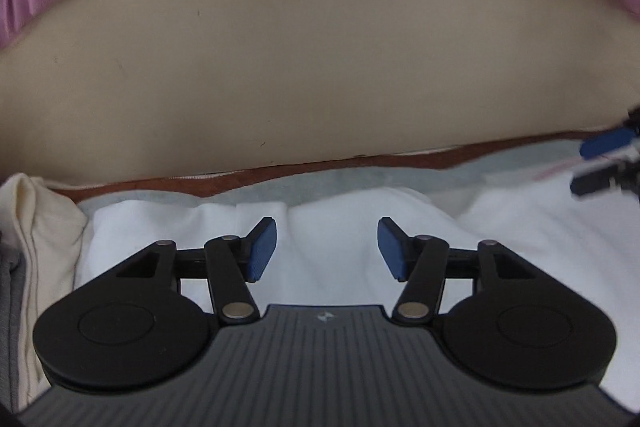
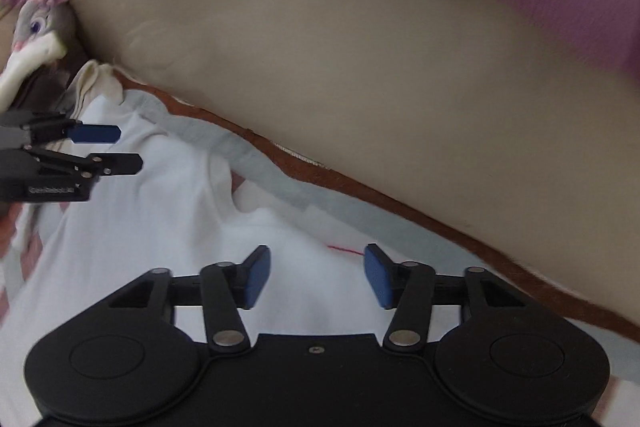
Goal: Fold clothes
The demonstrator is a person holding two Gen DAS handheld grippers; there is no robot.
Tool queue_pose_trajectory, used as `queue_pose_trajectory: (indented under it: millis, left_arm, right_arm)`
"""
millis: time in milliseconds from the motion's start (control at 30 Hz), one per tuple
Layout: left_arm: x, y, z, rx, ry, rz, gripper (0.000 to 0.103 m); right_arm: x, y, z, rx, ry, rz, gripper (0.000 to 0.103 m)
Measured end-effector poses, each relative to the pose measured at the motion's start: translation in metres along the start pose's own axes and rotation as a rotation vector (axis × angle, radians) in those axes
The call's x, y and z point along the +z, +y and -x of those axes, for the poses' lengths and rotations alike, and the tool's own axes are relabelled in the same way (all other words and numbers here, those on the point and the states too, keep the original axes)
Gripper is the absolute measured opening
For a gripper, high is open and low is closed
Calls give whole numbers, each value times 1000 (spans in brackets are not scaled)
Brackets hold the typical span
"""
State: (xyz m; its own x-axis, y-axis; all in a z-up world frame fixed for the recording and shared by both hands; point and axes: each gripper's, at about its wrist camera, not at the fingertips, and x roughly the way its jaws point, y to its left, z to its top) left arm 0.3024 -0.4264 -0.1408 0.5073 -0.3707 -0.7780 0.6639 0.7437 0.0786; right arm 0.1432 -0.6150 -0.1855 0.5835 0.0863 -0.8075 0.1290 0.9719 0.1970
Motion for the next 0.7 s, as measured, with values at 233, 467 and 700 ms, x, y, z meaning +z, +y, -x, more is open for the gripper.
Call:
queue_pose_trajectory:
  millis: [233, 467, 700]
  left_arm:
    - [5, 7, -16, -25, 32, 93, 58]
    - [-18, 17, -8, -6, 83, 12, 59]
    - [-23, 26, 16, -18, -19, 95, 59]
  right_arm:
    - [-14, 9, -40, -47, 67, 82, 63]
    - [-39, 35, -18, -53, -79, 160, 4]
    - [-111, 71, 41, 135, -208, 168, 4]
